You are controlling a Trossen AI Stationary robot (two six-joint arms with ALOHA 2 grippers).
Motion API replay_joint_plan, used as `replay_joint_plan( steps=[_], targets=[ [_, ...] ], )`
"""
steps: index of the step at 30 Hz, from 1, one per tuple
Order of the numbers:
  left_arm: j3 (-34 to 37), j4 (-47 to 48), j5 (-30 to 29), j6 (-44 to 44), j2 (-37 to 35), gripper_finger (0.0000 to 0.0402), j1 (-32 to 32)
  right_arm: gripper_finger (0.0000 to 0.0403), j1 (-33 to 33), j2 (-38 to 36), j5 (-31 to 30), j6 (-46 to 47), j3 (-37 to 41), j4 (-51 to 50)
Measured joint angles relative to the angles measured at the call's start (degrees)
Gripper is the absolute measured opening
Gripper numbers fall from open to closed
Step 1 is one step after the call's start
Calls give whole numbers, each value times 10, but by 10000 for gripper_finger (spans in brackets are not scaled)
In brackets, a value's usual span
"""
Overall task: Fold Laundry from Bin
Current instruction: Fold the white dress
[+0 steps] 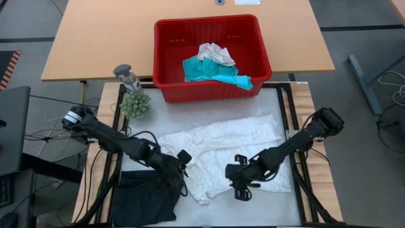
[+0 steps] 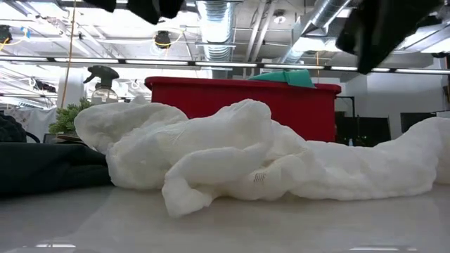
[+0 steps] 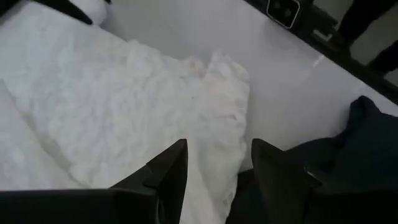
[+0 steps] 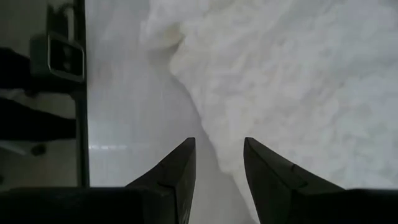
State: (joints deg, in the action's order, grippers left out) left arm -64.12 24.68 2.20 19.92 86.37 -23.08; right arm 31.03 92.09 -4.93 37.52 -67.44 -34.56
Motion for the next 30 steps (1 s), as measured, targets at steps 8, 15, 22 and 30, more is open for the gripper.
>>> replay_joint_plan(
  steps=[8, 15, 22, 30],
  targets=[
    [4, -30, -25, 11, 48, 167, 13, 159, 16, 0, -12, 2, 2, -1],
    [4, -23, -54, -16, 76, 167, 14, 159, 16, 0, -16, 1, 2, -11],
    [21, -13, -53, -37, 75, 167, 26, 159, 16, 0, -27, 0, 2, -14],
    [33, 5, -57, -53, 75, 167, 19, 159, 16, 0, -29, 0, 2, -32]
  ],
)
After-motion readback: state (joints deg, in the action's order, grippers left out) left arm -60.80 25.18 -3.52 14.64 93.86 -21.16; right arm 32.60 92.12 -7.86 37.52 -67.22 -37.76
